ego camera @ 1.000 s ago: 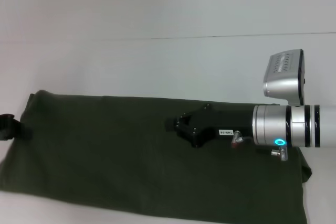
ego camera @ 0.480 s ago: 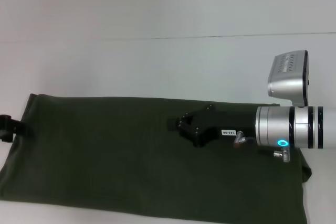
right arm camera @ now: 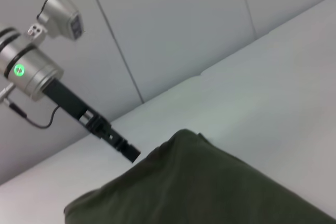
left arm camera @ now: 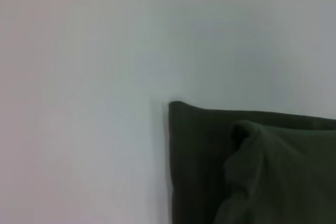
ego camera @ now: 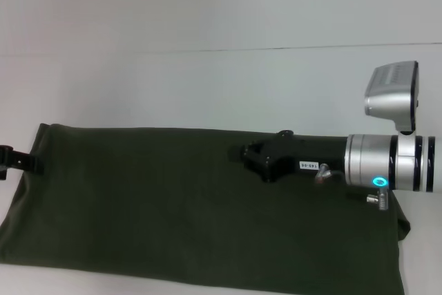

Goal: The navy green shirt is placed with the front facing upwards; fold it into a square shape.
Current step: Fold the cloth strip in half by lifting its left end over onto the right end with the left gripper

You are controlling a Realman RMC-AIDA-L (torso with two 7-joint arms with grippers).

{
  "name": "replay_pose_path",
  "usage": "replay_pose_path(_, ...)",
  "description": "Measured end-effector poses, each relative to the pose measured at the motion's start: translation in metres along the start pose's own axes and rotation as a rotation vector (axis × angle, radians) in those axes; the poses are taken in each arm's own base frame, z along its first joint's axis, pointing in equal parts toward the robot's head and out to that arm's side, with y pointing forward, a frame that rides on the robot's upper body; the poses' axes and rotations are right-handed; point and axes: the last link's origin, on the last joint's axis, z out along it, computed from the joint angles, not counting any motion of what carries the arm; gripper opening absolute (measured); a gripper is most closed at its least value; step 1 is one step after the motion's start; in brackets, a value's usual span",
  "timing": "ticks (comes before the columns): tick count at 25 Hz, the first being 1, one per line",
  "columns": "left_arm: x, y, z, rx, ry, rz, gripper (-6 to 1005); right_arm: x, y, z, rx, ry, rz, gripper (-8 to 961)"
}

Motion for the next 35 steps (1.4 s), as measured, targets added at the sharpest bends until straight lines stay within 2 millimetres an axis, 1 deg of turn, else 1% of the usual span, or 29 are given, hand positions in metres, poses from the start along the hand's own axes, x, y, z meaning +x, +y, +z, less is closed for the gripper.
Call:
replay_pose_path(2, 0.000, 0.001, 0.001, 0.003, -0.007, 0.007, 843, 0.000, -0.002, -0.003, 0.009, -0.009, 0.021, 0)
replay_pose_path(10, -0.005, 0.001, 0.010, -0.004, -0.052, 0.012, 842, -0.004, -0.004, -0.010, 0.014, -0.025, 0.053, -1)
replay_pose_path(19, -0.007, 0.000, 0.013, 0.006, -0.061, 0.014, 841, -0.005, -0.004, -0.010, 0.011, -0.025, 0.052, -1)
replay_pose_path(35, -0.010, 0.004, 0.021, 0.007, -0.085, 0.027, 839, -0.003, -0.004, -0.010, 0.009, -0.016, 0.056, 0)
